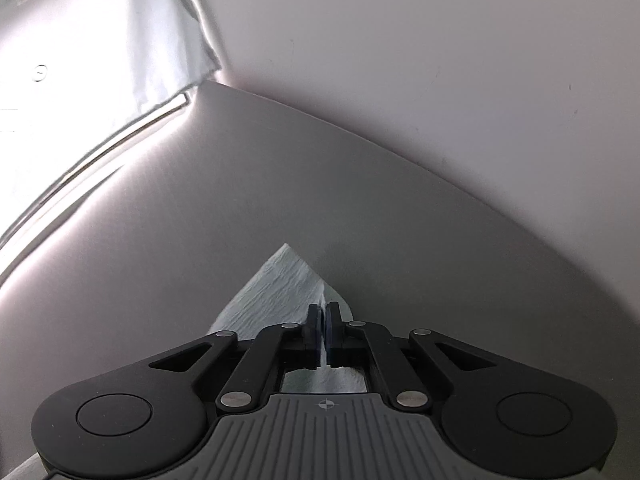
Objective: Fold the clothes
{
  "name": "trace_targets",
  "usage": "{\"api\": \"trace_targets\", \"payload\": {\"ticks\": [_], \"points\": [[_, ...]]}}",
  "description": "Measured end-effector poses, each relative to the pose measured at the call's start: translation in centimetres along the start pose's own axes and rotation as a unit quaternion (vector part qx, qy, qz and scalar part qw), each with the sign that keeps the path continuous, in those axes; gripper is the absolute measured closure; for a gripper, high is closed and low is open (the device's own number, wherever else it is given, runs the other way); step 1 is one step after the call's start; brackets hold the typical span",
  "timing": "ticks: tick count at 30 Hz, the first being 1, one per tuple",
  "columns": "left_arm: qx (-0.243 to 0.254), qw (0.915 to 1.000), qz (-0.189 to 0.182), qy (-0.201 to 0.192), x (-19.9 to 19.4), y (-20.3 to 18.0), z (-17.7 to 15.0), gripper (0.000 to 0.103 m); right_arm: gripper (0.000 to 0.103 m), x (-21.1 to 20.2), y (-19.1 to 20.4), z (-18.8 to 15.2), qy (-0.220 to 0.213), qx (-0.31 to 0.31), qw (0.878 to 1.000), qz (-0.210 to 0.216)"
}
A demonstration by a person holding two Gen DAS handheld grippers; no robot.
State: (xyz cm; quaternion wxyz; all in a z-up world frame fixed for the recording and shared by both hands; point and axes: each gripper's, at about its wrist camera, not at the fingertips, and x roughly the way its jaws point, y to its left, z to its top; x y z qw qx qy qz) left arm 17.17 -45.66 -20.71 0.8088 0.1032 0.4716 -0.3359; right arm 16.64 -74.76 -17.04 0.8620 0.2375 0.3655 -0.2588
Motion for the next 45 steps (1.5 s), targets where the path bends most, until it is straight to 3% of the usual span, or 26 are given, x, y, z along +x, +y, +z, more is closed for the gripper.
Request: {"api": "trace_targets", "payload": {"ticks": [1, 3, 4, 8, 15, 17, 19, 20, 21, 24, 28, 32, 33, 35, 36, 38, 40, 42, 44, 45], "points": [[-0.004, 1.0000, 0.004, -0.005, 0.2, 0.2, 0.2, 0.076, 0.086, -0.2, -0.1, -0.1, -0.005, 0.008, 1.000, -0.002], [-0.008, 0.9998, 0.010, -0.014, 0.6, 0.5, 0.5, 0.076, 0.057, -1.7, -0.6, -0.7, -0.018, 0.023, 1.000, -0.004], [-0.008, 0.9998, 0.011, -0.014, 0.8, 0.5, 0.7, 0.076, 0.049, -3.1, -0.9, -1.0, -0.026, 0.025, 0.999, -0.007], [-0.034, 0.9993, 0.006, -0.009, 0.7, 1.2, 1.2, 0.076, 0.041, -8.5, -2.7, -3.6, -0.027, -0.011, 0.998, -0.051], [-0.076, 0.9970, -0.011, -0.004, -1.3, 2.0, -0.3, 0.075, 0.039, -12.2, -6.9, -8.8, 0.044, 0.019, 0.994, -0.093], [-0.078, 0.9970, -0.008, 0.001, -1.6, 2.0, -0.9, 0.075, 0.040, -13.1, -8.2, -10.6, 0.063, 0.040, 0.994, -0.082], [-0.086, 0.9963, -0.010, 0.004, -2.0, 2.1, -1.2, 0.075, 0.056, -12.4, -8.3, -11.0, 0.082, 0.038, 0.992, -0.086], [-0.089, 0.9959, -0.011, 0.004, -2.2, 2.2, -1.3, 0.075, 0.082, -12.1, -8.2, -11.3, 0.089, 0.031, 0.992, -0.089], [-0.093, 0.9956, -0.011, 0.003, -2.5, 2.3, -1.3, 0.075, 0.096, -11.8, -8.1, -11.6, 0.094, 0.025, 0.991, -0.093], [-0.091, 0.9959, -0.002, -0.002, -3.3, 2.3, -1.6, 0.075, 0.100, -12.4, -8.5, -13.0, 0.094, 0.012, 0.990, -0.105], [-0.108, 0.9940, 0.011, -0.013, -4.8, 2.8, -2.3, 0.075, 0.100, -12.8, -8.6, -13.0, 0.085, -0.005, 0.984, -0.154], [-0.140, 0.9895, 0.024, -0.026, -6.9, 5.4, -3.7, 0.075, 0.100, -12.4, -7.6, -12.7, 0.089, -0.041, 0.980, -0.173], [-0.152, 0.9874, 0.033, -0.031, -7.8, 6.5, -4.2, 0.075, 0.096, -12.3, -6.7, -12.7, 0.090, -0.067, 0.975, -0.191], [-0.176, 0.9818, 0.054, -0.045, -9.8, 9.0, -5.4, 0.073, 0.076, -12.7, -4.1, -12.6, 0.076, -0.125, 0.961, -0.234], [-0.189, 0.9786, 0.064, -0.051, -10.8, 10.2, -6.0, 0.072, 0.056, -13.0, -3.1, -12.5, 0.066, -0.142, 0.956, -0.249], [-0.214, 0.9709, 0.087, -0.064, -13.1, 12.8, -7.3, 0.072, 0.050, -14.4, 0.2, -12.0, 0.023, -0.175, 0.949, -0.262], [-0.236, 0.9626, 0.110, -0.075, -15.4, 15.3, -8.6, 0.072, 0.050, -15.2, 3.2, -11.7, 0.000, -0.194, 0.954, -0.228], [-0.275, 0.9462, 0.147, -0.087, -18.4, 18.7, -11.1, 0.072, 0.049, -15.7, 6.7, -11.9, -0.011, -0.215, 0.965, -0.152], [-0.300, 0.9317, 0.183, -0.093, -21.0, 21.6, -13.5, 0.071, 0.049, -16.0, 10.8, -13.0, -0.005, -0.250, 0.967, -0.056], [-0.314, 0.9224, 0.205, -0.092, -22.2, 23.2, -14.9, 0.071, 0.049, -16.1, 13.9, -14.5, 0.010, -0.271, 0.962, 0.014]]}}
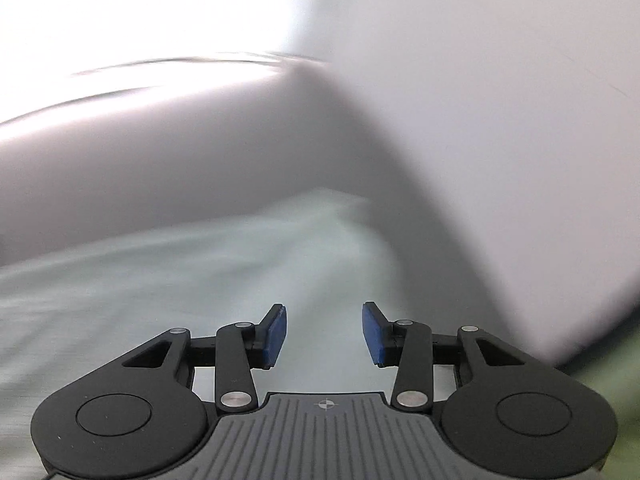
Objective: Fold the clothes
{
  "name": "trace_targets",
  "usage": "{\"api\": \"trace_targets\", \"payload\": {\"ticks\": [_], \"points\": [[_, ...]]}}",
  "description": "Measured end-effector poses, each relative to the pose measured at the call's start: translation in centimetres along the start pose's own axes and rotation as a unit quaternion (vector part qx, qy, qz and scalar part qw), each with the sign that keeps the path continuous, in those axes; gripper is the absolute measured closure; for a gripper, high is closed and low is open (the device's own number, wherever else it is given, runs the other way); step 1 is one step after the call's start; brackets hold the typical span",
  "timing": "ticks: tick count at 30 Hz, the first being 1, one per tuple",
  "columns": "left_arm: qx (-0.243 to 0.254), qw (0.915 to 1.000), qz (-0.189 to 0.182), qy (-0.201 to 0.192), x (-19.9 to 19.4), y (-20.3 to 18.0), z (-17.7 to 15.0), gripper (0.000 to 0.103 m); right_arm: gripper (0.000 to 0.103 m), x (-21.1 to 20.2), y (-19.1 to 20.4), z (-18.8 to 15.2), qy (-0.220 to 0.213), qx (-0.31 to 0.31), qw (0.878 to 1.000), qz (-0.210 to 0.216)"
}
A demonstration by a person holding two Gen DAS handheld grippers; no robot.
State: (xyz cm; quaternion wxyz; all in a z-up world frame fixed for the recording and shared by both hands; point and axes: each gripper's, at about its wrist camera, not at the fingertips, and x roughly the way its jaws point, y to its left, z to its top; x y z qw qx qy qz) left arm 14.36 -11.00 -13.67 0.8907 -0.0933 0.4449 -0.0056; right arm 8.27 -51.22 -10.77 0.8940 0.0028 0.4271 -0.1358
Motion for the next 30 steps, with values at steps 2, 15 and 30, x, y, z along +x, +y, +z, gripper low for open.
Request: {"api": "trace_targets", "payload": {"ticks": [2, 15, 30], "points": [[-0.033, 0.9988, 0.037, -0.003, -0.7, 4.5, 0.0, 0.071, 0.049, -0.1, 4.8, 0.3, 0.001, -0.022, 0.995, 0.094], [-0.070, 0.9895, 0.127, 0.009, -4.7, 23.3, -3.4, 0.071, 0.042, 0.1, 31.7, 0.4, 0.059, -0.112, 0.938, 0.322], [-0.016, 0.9938, 0.105, 0.032, -2.2, 28.7, -5.9, 0.070, 0.098, 4.7, 34.2, 3.7, 0.032, -0.004, 0.971, 0.238]]}}
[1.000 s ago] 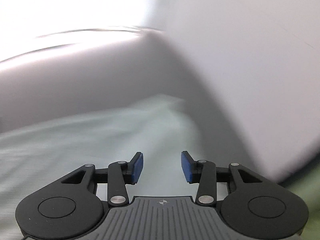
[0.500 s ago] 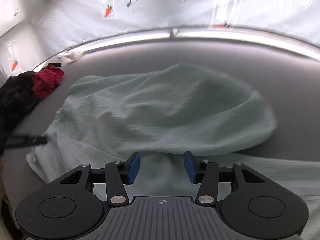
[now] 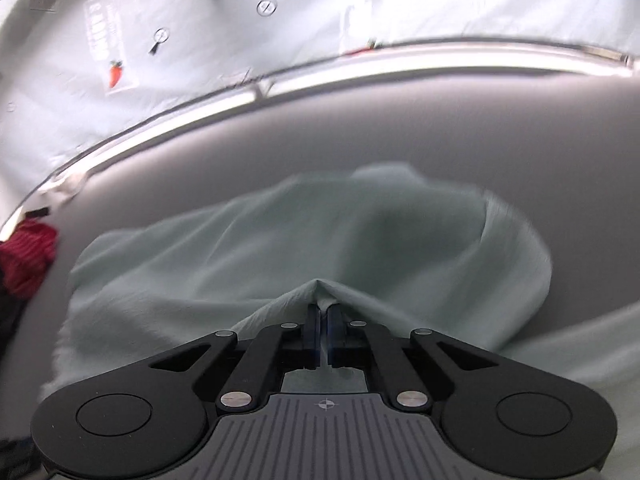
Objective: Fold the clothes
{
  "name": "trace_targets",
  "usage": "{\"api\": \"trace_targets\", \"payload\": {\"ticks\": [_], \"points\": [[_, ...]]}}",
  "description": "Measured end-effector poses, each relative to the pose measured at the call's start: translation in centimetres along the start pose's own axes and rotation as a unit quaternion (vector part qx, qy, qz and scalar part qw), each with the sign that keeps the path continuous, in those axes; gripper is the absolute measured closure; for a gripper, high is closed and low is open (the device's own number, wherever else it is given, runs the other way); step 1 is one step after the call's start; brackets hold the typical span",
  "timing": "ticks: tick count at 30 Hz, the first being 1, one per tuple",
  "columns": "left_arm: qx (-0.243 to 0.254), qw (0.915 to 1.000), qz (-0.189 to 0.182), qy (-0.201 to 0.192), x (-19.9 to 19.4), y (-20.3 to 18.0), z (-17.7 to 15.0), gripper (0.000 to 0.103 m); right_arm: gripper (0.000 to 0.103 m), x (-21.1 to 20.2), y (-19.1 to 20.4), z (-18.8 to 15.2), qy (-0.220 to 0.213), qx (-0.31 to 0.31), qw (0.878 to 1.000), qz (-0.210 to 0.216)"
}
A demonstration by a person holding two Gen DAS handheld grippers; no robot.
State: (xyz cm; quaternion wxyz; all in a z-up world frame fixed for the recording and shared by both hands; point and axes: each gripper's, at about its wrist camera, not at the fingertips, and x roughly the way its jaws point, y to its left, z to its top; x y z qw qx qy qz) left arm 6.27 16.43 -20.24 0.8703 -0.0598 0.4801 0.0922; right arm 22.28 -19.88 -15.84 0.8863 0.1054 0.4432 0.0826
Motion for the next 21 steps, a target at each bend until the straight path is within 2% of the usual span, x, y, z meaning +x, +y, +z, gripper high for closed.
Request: {"api": "trace_targets", "payload": {"ticks": [3, 7, 9, 10, 12, 14, 16, 21], "points": [[0.016, 0.9999, 0.002, -0.006, 0.3, 0.0, -0.1, 0.069, 0.096, 1.8, 0.1, 0.2, -0.002, -0.004, 1.000, -0.011], [0.011, 0.9999, -0.004, -0.001, 0.4, 0.7, 0.2, 0.069, 0.082, 3.3, -0.3, -0.8, 0.022, -0.007, 1.000, -0.019], [-0.009, 0.9999, -0.011, -0.002, 0.0, 1.3, 0.6, 0.069, 0.049, 1.1, -1.1, -1.3, 0.003, 0.012, 1.000, -0.013], [-0.017, 0.9998, -0.011, -0.005, -0.3, 1.5, 0.8, 0.069, 0.045, 0.1, -1.2, -1.6, -0.004, 0.013, 1.000, -0.014], [-0.035, 0.9993, -0.009, -0.014, -0.8, 2.0, 1.3, 0.066, 0.044, -2.0, -1.2, -2.0, -0.016, 0.008, 1.000, -0.021], [-0.049, 0.9986, 0.000, -0.020, -0.9, 2.6, 1.7, 0.057, 0.043, -5.1, 0.4, -3.7, -0.018, -0.032, 0.999, 0.021], [-0.053, 0.9984, 0.008, -0.021, -0.7, 2.9, 1.9, 0.055, 0.041, -6.9, 2.4, -5.0, -0.003, -0.080, 0.994, 0.069], [-0.078, 0.9969, -0.003, -0.003, 0.0, 4.3, 2.6, 0.055, 0.041, -7.5, 9.4, -10.5, 0.053, -0.183, 0.965, 0.179]]}}
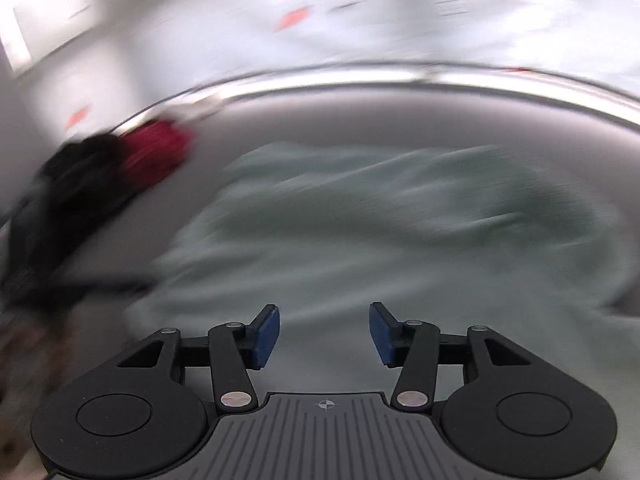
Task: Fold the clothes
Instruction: 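Move the right gripper to the ruffled hem and grasp it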
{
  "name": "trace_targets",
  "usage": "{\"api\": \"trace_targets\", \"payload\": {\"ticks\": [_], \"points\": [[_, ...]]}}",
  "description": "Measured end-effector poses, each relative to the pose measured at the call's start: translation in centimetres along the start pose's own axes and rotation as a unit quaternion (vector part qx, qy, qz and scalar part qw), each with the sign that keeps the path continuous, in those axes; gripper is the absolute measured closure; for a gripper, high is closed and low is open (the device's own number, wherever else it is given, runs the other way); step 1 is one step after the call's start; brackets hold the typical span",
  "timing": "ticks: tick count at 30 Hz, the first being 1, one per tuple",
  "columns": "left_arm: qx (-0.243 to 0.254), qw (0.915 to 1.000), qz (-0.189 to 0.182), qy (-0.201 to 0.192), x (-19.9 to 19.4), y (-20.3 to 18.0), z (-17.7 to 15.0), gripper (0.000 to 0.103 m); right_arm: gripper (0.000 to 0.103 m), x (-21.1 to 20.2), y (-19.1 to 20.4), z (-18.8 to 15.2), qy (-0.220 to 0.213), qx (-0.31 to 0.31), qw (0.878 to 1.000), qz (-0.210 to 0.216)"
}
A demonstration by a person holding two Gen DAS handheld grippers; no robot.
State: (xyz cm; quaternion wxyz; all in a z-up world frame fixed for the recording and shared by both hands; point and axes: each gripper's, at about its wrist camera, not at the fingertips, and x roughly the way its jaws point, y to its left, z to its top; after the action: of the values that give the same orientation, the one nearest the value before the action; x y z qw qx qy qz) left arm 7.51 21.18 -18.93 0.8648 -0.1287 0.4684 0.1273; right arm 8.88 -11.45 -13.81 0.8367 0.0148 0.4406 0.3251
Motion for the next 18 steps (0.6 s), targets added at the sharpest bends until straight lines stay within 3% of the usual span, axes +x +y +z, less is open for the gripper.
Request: {"api": "trace_targets", "payload": {"ticks": [3, 8, 11, 15, 18], "points": [[-0.020, 0.9998, -0.004, 0.008, -0.4, 0.9, 0.6, 0.055, 0.042, 2.7, 4.5, -1.1, 0.017, -0.064, 0.997, 0.030], [-0.039, 0.9986, -0.012, 0.034, -0.4, 2.1, 1.1, 0.055, 0.044, 6.7, 11.3, -2.1, 0.007, -0.196, 0.980, 0.024], [-0.047, 0.9973, -0.012, 0.055, 0.0, 3.1, 1.6, 0.055, 0.056, 9.0, 14.8, -2.5, 0.000, -0.257, 0.966, 0.017], [-0.045, 0.9958, -0.028, 0.075, 0.7, 3.8, 2.0, 0.055, 0.065, 10.9, 16.9, -2.8, 0.003, -0.284, 0.959, 0.006], [-0.035, 0.9957, -0.032, 0.079, 1.2, 3.9, 2.2, 0.055, 0.070, 11.9, 16.9, -2.4, 0.009, -0.267, 0.964, -0.001]]}}
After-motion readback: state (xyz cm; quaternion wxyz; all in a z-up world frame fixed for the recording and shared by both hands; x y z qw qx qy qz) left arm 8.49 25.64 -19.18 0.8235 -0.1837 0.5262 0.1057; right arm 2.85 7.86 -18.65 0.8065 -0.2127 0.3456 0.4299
